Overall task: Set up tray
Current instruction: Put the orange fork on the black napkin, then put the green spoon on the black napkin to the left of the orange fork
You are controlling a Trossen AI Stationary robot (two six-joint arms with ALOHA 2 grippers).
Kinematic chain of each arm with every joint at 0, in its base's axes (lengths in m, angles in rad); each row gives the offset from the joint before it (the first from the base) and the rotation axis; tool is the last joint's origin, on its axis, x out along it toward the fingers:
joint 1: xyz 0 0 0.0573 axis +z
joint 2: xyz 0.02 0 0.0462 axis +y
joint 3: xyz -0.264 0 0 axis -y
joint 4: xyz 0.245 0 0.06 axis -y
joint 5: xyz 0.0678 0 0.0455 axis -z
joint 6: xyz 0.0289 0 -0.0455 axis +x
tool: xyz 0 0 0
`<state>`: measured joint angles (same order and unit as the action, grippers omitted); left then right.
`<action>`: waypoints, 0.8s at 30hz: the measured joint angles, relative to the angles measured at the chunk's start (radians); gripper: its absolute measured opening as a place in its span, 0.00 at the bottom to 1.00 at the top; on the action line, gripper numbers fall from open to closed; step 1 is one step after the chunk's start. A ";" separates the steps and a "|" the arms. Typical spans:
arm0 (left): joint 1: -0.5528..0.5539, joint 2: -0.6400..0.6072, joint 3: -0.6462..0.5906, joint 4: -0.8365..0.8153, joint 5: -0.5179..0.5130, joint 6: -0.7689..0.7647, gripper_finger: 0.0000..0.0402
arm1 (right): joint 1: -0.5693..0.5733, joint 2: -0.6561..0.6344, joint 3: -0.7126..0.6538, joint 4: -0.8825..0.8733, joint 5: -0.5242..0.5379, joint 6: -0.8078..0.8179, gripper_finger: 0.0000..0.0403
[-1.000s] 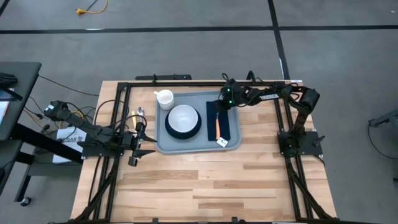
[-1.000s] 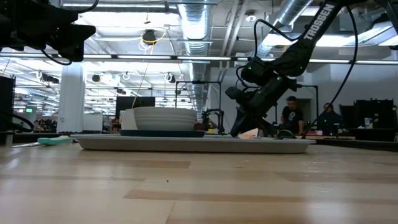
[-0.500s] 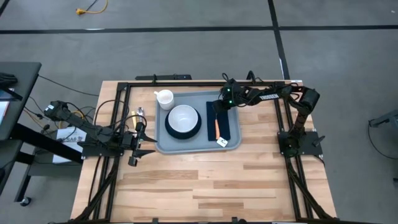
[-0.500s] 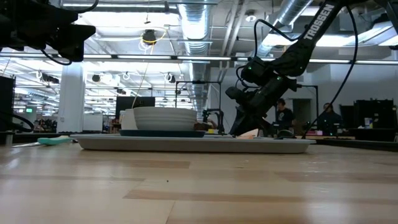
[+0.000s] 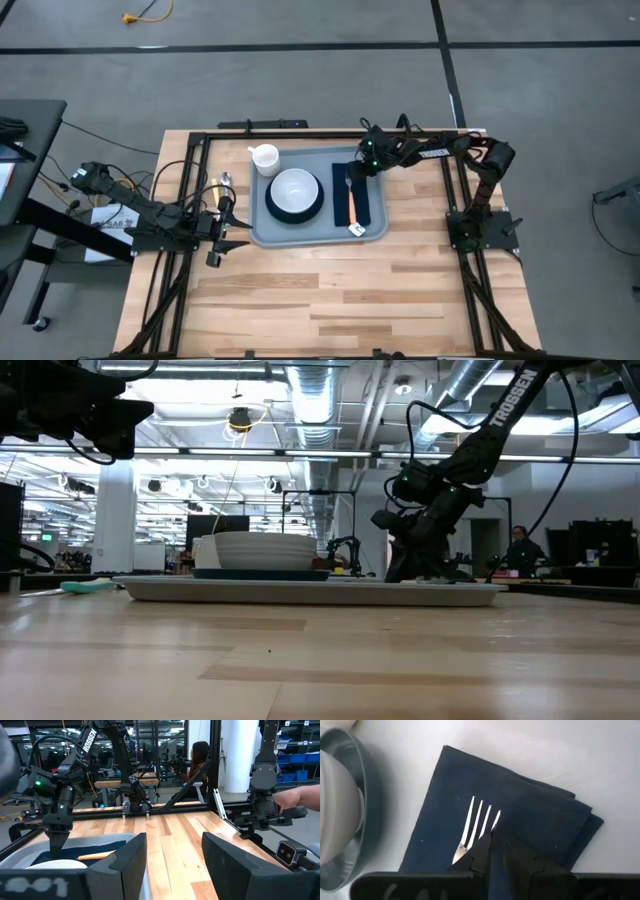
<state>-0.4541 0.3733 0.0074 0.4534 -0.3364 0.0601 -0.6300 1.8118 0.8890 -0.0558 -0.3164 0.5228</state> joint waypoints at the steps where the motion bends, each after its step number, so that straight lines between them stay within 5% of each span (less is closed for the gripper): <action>1: 0.000 0.000 0.000 0.000 0.000 0.000 0.45 | 0.000 -0.002 0.000 0.001 0.000 0.000 0.10; 16: 0.000 0.000 0.000 0.000 0.000 0.000 0.45 | 0.026 -0.324 0.000 -0.110 0.048 -0.064 0.10; 24: 0.000 0.000 0.000 -0.079 0.000 0.000 0.45 | 0.318 -0.557 0.000 -0.306 0.490 -0.102 0.10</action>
<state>-0.4545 0.3733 0.0073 0.3740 -0.3364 0.0601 -0.3125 1.2545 0.8886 -0.3614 0.1741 0.4209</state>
